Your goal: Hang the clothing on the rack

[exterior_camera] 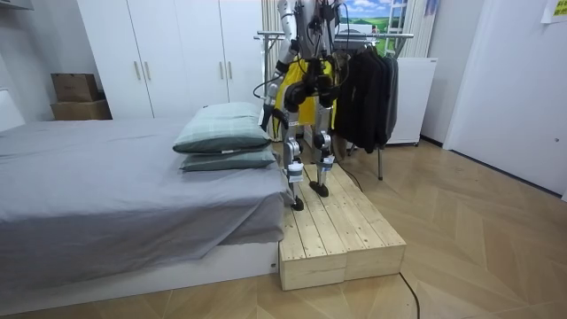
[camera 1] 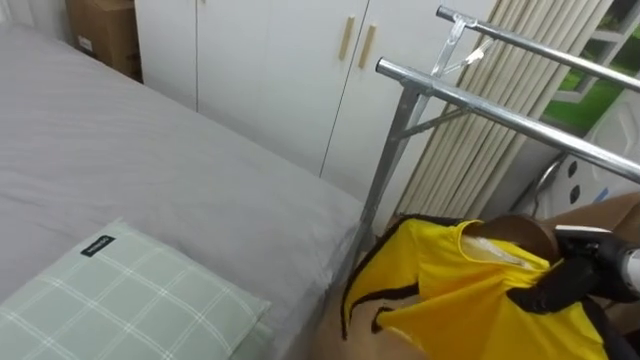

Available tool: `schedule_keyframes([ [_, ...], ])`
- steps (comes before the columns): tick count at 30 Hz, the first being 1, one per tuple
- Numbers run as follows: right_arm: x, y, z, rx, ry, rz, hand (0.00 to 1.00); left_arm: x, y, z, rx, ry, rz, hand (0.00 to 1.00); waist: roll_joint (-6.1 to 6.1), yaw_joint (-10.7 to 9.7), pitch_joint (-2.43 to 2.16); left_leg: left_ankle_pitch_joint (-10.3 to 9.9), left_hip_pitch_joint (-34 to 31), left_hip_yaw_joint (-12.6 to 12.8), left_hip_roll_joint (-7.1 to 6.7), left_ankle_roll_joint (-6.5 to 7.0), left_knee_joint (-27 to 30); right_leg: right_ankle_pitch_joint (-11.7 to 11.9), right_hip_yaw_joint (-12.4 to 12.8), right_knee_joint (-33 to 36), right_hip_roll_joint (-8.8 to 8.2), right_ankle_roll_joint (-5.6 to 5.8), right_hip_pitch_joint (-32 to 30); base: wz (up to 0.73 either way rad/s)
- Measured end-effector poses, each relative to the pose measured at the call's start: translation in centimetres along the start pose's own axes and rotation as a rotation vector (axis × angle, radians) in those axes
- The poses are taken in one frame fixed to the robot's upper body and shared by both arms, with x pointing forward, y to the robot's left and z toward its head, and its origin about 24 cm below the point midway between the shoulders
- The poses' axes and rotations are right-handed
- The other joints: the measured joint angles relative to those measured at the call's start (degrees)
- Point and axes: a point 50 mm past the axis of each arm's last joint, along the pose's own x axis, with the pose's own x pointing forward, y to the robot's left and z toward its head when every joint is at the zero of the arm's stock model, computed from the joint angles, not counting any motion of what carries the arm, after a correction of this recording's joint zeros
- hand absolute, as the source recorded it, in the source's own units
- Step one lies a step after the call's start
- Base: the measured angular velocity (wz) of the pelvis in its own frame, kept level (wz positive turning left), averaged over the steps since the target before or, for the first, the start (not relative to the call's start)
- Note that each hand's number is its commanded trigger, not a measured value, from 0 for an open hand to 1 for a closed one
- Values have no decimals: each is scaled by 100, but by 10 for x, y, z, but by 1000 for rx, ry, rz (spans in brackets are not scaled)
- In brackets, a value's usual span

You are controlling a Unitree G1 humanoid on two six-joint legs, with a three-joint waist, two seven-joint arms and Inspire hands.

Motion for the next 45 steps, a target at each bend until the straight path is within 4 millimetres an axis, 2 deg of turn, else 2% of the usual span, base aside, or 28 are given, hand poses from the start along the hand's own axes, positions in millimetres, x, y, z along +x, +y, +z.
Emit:
schedule_keyframes([
  [3, -1, -2, 3, -1, -15, -21, 100, 0, -1, 0, -5, 1, -3, 0, 22, -5, 4, -8, 50, -2, -6, 8, 2, -9, 0, -14, -5, 15, 66, 0],
  [6, -2, -3, 6, -14, -28, -31, 100, 1, -3, 1, -7, -4, -12, 0, 96, -8, 12, -19, 57, -1, -12, 25, -2, -14, 3, -14, -10, 21, 60, 0],
  [10, -2, -3, 8, -23, -34, -34, 100, 1, -11, 3, -16, -6, -35, 0, 241, -40, -15, -8, 90, 4, -36, 37, -92, -31, 5, 10, -53, 34, 49, 0],
  [14, -2, -3, 8, -26, -32, -37, 100, 1, -15, 2, -19, 1, -46, 0, 276, -109, -25, 73, 195, -1, -75, 40, -244, -73, 12, 48, -77, 42, 46, 1],
  [20, -2, -3, 8, -27, -34, -44, 100, 2, -17, -1, -20, 14, -60, 0, 277, -176, -22, 80, 245, 8, -83, 40, -312, -104, 10, 12, -81, 54, 78, 0],
  [37, -2, -5, 8, -28, -35, -76, 100, 2, -17, -1, -25, 14, -59, 0, 260, -167, -8, 80, 261, 11, -95, 40, -318, -119, 27, 3, -86, 78, 90, 0],
  [41, -2, -4, 8, -28, -35, -75, 100, 2, -17, 0, -30, 11, -56, 0, 256, -129, 19, 80, 291, 38, -95, 40, -358, -119, 65, 8, -77, 78, 80, -3],
  [45, -1, -4, 9, -27, -36, -74, 100, 3, -18, -1, -33, 15, -55, 0, 250, -113, 22, 80, 317, 59, -94, 41, -397, -119, 99, 3, -70, 78, 79, -2],
])
